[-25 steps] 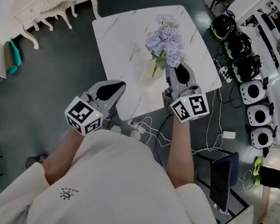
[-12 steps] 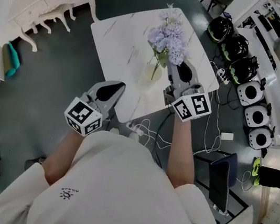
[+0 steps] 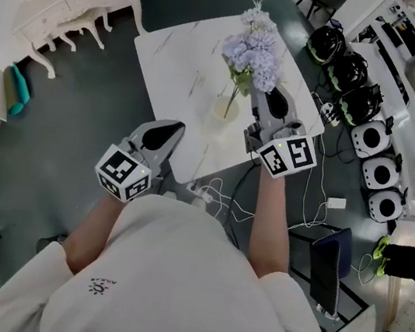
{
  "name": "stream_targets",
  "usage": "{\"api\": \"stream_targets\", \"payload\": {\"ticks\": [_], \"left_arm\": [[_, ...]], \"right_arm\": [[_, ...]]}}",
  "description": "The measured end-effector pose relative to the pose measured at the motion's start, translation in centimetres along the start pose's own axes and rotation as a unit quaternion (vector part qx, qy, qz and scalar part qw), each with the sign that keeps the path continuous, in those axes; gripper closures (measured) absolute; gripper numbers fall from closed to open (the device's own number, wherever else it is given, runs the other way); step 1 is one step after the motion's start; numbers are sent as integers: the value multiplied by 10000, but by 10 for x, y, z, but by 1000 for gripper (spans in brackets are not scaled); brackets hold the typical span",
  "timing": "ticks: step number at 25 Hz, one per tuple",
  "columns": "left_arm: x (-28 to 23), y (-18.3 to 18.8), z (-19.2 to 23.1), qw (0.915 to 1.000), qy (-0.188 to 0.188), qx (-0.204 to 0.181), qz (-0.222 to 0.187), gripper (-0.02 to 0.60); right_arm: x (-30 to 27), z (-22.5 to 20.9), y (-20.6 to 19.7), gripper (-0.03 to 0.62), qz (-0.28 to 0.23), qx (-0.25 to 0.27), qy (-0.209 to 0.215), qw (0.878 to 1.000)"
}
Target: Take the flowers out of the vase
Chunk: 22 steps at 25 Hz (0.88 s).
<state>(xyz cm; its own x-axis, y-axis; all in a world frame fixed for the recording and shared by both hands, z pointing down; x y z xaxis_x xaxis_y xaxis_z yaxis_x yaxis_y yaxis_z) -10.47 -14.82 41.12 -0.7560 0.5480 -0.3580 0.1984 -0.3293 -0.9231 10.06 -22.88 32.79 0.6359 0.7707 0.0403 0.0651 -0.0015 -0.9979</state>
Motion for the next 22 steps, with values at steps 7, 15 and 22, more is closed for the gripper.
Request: {"api": "stream_targets", "payload": {"ticks": [7, 15, 22], "left_arm": [[-3, 2, -3, 10000, -19, -12, -59, 592], [-3, 4, -4, 9999, -37, 1, -106, 594], [1, 9, 9, 9998, -124, -32, -161, 592]], "right_arm": [[7, 0, 12, 568, -115, 27, -18, 9999], [20, 1, 29, 569, -246, 6, -79, 9997], [28, 6, 36, 568, -284, -10, -185, 9994]]}}
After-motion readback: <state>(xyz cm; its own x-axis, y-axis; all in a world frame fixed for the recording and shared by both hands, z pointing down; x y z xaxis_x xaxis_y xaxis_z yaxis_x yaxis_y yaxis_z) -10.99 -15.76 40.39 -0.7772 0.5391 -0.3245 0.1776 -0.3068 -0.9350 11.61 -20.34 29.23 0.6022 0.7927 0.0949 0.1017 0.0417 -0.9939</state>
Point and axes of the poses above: the fingertips, and each gripper's own axes: x backward along the fingers, z to its left, y out of its top, the point moved 5 cm from there along x, backward along the fingers, and after that the axes turned 15 degrees about z, right-handed, at the moved point
